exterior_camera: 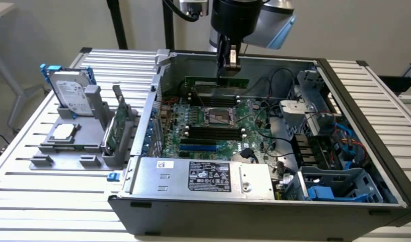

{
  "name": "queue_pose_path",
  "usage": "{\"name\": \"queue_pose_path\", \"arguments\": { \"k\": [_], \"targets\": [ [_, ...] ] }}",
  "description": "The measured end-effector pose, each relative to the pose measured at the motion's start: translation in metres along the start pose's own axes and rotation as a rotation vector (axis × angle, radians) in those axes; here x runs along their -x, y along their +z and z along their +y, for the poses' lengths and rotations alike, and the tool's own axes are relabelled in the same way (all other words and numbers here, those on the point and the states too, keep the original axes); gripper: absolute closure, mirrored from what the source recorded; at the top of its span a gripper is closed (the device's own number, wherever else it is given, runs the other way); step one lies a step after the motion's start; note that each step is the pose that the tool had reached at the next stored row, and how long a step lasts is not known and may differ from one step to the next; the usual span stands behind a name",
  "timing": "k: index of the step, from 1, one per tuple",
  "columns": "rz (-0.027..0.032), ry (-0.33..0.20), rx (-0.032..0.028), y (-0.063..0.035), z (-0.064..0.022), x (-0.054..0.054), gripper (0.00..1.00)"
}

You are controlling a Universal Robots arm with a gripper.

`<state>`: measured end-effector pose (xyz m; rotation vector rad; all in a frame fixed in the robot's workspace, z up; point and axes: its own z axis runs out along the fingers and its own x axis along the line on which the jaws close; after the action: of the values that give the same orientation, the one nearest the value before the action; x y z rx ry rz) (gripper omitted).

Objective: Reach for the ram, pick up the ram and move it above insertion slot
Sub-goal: 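Pick up the ram and move it above insertion slot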

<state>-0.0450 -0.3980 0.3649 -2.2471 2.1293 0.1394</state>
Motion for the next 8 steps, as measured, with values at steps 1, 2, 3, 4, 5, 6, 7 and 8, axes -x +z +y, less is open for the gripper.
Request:
{"name": "queue_pose_path", "arguments": {
  "k": [1,2,3,4,5,6,7,8],
  "targets": [
    [0.0031,0.001,0.0001,0.0001,0.0000,0.0011,0.86],
    [0.0049,0.001,0.0002,0.0002,-0.0001,0.0017,0.86],
    [0.0059,0.001,0.0002,0.0002,-0.0002,0.0019,0.86],
    [0.0060,0.001,0.0002,0.0002,-0.0001,0.0019,0.86],
    [0.0061,0.001,0.0002,0.0002,-0.0001,0.0019,0.86],
    [0.0060,0.001,0.0002,0.0002,-0.0001,0.0019,0.86],
    [0.0060,0.001,0.0002,0.0002,-0.0001,0.0019,0.86],
    [0.0061,0.001,0.0002,0.0002,-0.0001,0.0019,0.86]
  ]
}}
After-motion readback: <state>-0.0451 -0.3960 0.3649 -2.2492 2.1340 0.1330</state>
